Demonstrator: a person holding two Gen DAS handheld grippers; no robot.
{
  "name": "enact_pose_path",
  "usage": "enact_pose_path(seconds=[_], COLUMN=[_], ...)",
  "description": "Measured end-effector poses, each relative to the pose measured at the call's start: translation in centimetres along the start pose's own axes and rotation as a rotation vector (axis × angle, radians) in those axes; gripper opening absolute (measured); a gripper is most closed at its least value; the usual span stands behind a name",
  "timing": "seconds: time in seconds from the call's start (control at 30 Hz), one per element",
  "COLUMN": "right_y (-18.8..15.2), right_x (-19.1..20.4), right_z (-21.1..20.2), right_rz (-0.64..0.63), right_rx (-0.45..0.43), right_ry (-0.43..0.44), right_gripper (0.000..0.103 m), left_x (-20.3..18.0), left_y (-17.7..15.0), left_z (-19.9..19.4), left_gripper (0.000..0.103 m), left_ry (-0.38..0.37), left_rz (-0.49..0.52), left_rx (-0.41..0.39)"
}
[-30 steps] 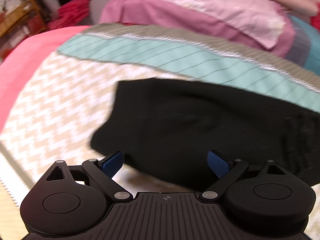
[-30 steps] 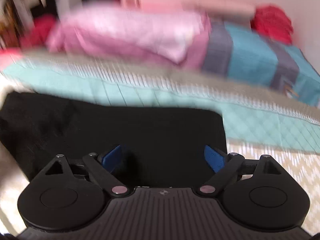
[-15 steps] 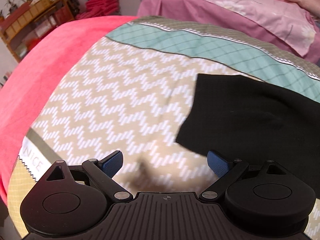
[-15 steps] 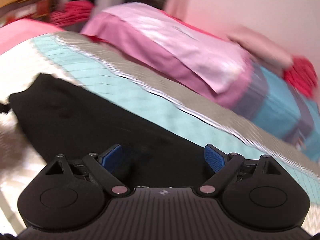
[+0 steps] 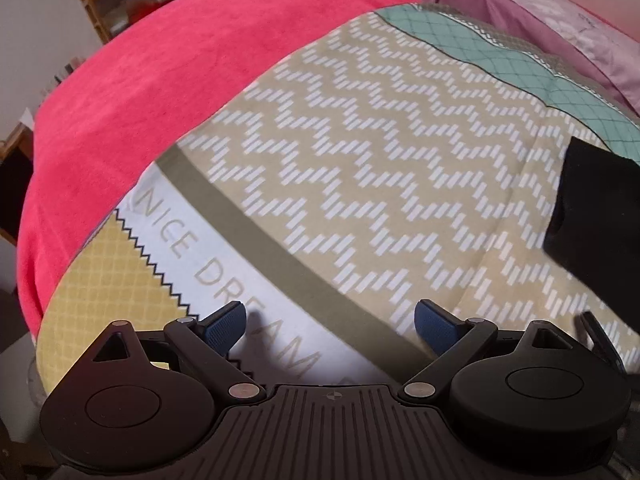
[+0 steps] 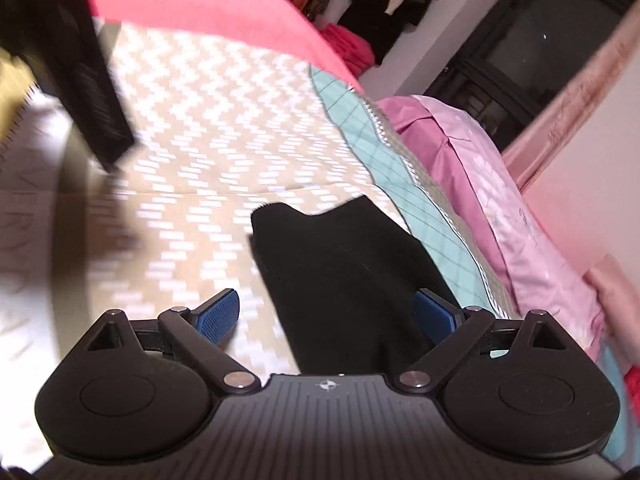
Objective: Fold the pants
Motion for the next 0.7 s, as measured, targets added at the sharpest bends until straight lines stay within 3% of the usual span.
enact_pose_path(seconds=[0.17, 0.23, 0.27, 0.3, 0.47, 0.7], right_y=[1.7, 1.9, 2.2, 2.5, 3.1, -1.7], right_x=[-0.1, -2.0, -3.2, -4.6, -13.3, -25.9], right_z=[4.1, 5.3, 5.5, 5.4, 1.3, -4.5], right_rz=[0.008, 0.098, 0.162, 0.210, 0.491, 0.968], right_rx=[0.020, 0.057, 0.085, 0.101, 0.066, 0.063], right_ry=[-0.070, 0.034, 0.105, 0.120, 0.205, 0.293], right_gripper=[0.091, 0.064, 0.040, 0.023, 0.023, 0.022], left_x=[0.8, 0.3, 0.0, -0.4, -4.2, -14.5], left_y=[-1.1, -1.2, -1.2, -1.1, -0.7, -1.3], left_z=[0.0, -0.2, -0.3, -0.5, -2.0, -6.2], left_gripper=[0.103, 0.103, 0.103, 0.103, 0.103, 0.103], left_ry=[-0.020, -0.027, -0.034, -0.044, -0.155, -0.463], left_rz=[-0.033, -0.024, -0.017, -0.009, 0.042, 0.176], left_rx=[0.011, 0.007, 0.002, -0.004, -0.041, -0.131])
Point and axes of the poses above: each gripper's, at about its wrist camera, not at the fingertips, and z roughly the way its jaws point, x to its left, y to its top, the point moved 1 cm from there along z, roughly the way its jaws point, and after that the axes turned 1 degree about z, right-handed, at the moved point
